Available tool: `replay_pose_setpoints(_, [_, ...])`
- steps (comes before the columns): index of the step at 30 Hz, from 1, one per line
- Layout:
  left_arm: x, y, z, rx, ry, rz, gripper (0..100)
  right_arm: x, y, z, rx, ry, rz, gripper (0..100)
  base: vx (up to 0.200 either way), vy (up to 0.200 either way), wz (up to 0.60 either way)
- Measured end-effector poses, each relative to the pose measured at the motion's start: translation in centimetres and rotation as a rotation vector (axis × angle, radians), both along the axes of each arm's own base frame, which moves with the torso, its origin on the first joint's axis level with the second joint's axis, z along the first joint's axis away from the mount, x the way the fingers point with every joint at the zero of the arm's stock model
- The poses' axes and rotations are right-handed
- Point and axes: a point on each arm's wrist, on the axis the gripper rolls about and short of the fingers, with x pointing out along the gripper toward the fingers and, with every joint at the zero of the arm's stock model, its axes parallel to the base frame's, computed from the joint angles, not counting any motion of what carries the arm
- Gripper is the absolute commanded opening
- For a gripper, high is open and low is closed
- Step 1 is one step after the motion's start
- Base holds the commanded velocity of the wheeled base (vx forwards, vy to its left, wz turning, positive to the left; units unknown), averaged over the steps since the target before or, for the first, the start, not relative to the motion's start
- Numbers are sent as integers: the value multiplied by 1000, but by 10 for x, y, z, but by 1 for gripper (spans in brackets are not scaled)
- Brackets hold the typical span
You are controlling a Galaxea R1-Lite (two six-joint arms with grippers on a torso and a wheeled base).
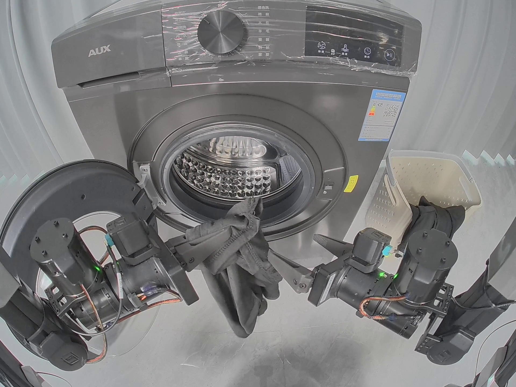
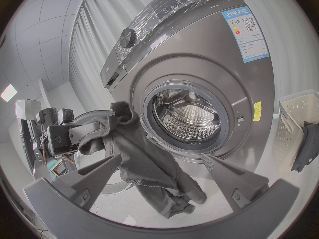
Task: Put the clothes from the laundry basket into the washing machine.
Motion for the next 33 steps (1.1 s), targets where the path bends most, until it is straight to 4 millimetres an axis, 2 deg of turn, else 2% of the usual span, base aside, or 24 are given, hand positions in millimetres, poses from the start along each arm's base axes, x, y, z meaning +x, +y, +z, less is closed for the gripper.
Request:
replay_pose_setpoints(6, [7,-1,1,6,-21,61,0,6,-6,-4,-38,-11,-27,100,0,0,0])
replay_pose_setpoints(18, [16,-4,10,-3,-82,117,0,15,-15,-29,-159,-1,-58,100,0,0,0])
replay_pose_setpoints(33, [17,-5,13,-12,-91,114,0,26,7,-34,-158,-34,-4,100,0,0,0])
